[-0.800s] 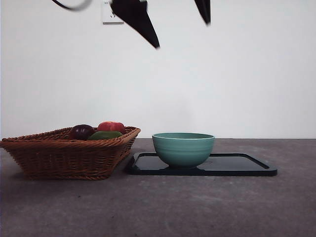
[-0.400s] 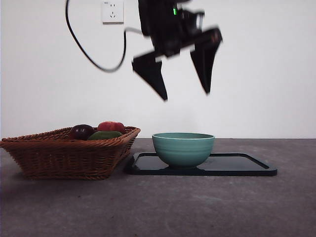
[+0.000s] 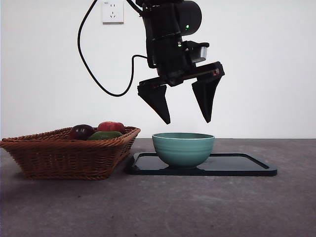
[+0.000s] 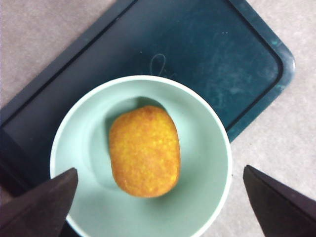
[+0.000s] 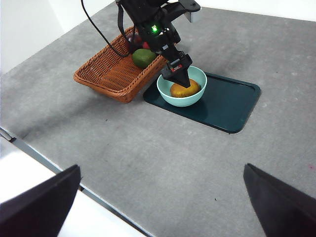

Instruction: Pick up the wifruite, put it on the bowl, pick up the plate, put it on desk

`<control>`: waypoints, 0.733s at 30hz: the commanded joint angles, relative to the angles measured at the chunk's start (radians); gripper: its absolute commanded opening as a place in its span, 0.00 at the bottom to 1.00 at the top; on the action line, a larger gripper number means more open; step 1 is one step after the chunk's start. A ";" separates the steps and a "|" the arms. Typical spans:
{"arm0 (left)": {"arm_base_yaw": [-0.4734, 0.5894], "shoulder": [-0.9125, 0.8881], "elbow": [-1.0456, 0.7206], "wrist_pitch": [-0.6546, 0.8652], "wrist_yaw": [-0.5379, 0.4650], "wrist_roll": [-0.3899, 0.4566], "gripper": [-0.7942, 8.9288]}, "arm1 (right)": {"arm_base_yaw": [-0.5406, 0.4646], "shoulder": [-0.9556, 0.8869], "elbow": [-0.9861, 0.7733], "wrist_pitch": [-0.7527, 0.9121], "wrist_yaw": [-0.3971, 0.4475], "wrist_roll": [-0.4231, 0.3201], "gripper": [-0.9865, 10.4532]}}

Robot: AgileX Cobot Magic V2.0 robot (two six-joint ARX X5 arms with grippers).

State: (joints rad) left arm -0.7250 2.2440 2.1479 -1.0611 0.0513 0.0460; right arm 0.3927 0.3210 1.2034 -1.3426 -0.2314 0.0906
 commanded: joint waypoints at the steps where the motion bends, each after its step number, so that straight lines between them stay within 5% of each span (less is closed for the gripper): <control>1: -0.008 0.045 0.035 0.020 -0.003 0.029 0.72 | 0.004 0.002 0.010 -0.076 0.004 0.003 0.57; 12: -0.005 0.112 0.035 0.045 -0.034 0.044 0.72 | 0.004 0.002 0.010 -0.076 0.004 0.004 0.57; 22: 0.001 0.137 0.035 0.060 -0.034 0.043 0.62 | 0.004 0.002 0.010 -0.076 0.004 0.011 0.57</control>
State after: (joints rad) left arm -0.7177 2.3425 2.1513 -1.0050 0.0223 0.0719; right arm 0.3927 0.3210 1.2034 -1.3426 -0.2314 0.0940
